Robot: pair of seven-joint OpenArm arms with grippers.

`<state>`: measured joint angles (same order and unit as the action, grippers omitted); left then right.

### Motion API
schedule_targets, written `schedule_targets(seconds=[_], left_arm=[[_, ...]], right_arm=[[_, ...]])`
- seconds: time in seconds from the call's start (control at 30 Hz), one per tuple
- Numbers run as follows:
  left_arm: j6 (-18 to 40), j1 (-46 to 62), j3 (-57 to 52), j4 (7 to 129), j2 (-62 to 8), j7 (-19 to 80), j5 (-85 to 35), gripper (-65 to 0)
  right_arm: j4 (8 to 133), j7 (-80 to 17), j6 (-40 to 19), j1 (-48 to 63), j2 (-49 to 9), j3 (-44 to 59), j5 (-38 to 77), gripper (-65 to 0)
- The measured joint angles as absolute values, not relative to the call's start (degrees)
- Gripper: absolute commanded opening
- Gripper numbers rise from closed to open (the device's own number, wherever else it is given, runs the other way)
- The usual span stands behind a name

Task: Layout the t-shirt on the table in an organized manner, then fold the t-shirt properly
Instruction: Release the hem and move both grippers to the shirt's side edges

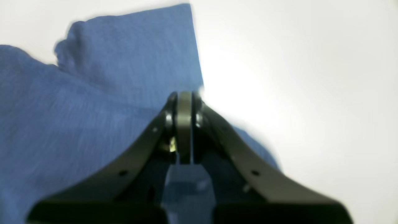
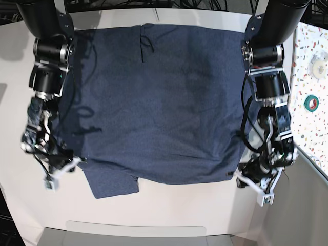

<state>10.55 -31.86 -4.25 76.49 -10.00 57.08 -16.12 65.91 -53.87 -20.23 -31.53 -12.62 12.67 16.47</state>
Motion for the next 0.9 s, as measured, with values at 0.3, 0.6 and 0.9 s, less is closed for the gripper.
schedule_targets(seconds=[0.3,0.6,0.9], left_arm=[[20.64,-9.80,-2.52,102.78,-14.26,70.04,-15.49,-63.9],[23.09,5.21,-2.15,107.20,-19.53,68.90,-15.35,-64.3],[22.96,7.31,-1.78,100.99,-19.29,65.12,-15.49,-64.1]], right_arm=[[92.53,-67.90,-20.47,-11.44,-11.79,14.55,31.64,-65.0],[102.15,-68.36,-20.38,5.43,-12.40,15.07,31.70,-65.0],[96.09,-66.72,-20.21,2.92,-17.10,15.09,28.36,-65.0]])
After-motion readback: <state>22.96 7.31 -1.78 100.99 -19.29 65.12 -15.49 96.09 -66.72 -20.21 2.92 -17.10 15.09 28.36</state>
